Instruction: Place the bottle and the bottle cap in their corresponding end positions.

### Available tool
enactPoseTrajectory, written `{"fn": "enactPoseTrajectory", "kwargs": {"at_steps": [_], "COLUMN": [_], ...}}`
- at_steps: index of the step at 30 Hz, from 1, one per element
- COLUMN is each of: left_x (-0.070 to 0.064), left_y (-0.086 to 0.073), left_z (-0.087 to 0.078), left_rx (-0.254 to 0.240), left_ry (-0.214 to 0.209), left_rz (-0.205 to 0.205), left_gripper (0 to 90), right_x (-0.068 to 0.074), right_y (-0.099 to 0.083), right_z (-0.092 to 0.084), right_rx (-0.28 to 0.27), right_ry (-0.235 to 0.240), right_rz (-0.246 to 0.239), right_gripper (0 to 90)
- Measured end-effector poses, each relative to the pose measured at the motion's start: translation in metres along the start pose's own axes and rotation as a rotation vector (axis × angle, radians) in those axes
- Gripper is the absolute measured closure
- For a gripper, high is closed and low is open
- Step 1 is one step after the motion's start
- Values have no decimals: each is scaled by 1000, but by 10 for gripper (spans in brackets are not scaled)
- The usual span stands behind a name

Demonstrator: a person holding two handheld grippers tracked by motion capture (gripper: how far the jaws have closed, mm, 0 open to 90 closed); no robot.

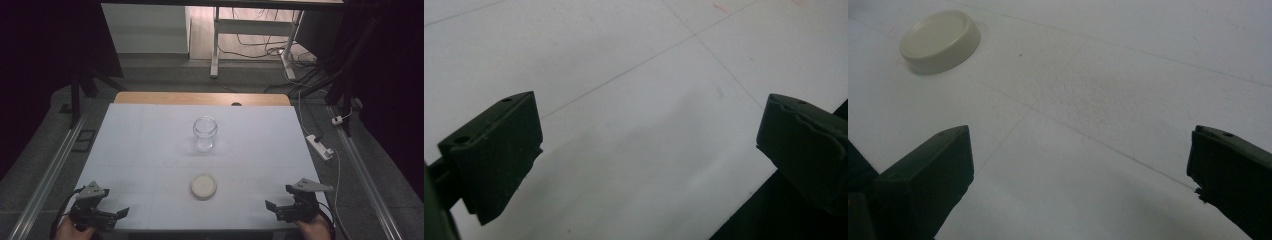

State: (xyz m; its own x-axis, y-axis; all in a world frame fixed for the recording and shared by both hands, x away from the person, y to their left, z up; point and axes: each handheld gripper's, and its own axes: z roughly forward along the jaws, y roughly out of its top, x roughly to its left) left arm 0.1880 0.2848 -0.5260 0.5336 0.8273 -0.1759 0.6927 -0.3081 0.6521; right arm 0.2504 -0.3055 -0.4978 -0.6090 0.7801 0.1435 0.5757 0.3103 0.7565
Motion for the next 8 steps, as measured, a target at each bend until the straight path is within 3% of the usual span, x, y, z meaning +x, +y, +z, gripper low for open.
{"fn": "enactPoseTrajectory", "kwargs": {"at_steps": [8], "left_x": [2], "left_y": [-4], "left_z": [-3], "left_rx": [17], "left_ry": [8], "left_rz": [-21], "left_gripper": [0], "right_x": [3], "right_y": [-3], "right_z": [-4], "right_rx": [26], "right_ry": [-20], "right_rz": [-20], "right_gripper": [0]}}
